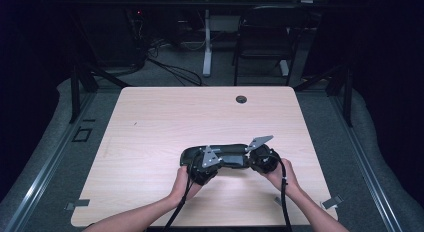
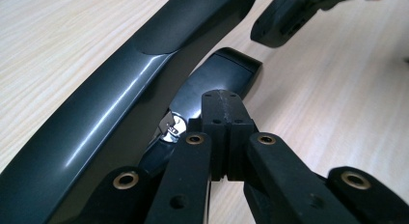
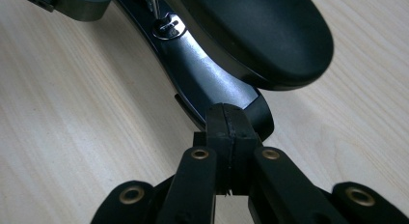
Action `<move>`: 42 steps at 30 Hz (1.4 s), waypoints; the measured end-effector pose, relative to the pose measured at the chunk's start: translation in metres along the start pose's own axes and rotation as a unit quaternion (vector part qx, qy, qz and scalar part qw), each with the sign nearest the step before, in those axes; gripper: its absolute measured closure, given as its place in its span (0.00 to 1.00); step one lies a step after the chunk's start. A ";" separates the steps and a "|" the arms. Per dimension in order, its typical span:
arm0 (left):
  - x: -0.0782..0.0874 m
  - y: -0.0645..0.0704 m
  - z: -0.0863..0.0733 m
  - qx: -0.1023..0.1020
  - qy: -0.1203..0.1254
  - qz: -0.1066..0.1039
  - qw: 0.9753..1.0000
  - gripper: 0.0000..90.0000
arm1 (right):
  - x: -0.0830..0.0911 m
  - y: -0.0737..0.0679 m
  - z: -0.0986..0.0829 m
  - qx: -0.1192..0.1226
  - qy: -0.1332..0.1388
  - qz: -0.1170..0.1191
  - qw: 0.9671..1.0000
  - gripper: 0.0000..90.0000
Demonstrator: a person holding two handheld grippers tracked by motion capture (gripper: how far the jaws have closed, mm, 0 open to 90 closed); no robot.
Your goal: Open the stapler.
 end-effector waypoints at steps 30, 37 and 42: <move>-0.047 0.011 -0.002 0.054 0.031 0.044 0.997 0.98 | -0.025 0.001 -0.004 0.005 0.011 -0.034 0.999 1.00; -0.048 0.010 0.000 0.064 0.047 0.048 0.996 0.99 | -0.026 0.001 -0.007 0.013 0.021 -0.033 0.999 1.00; -0.049 0.008 0.001 0.069 0.050 0.047 0.995 1.00 | -0.025 0.000 -0.007 0.017 0.020 -0.039 0.999 1.00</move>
Point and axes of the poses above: each handheld gripper's, and its own axes: x roughly backward along the jaws, z roughly out of its top, y roughly to its right, the point moved 2 cm from there along -x, roughly forward along the jaws, and after that the axes turned 5 degrees about -x, right-handed, at the moved point
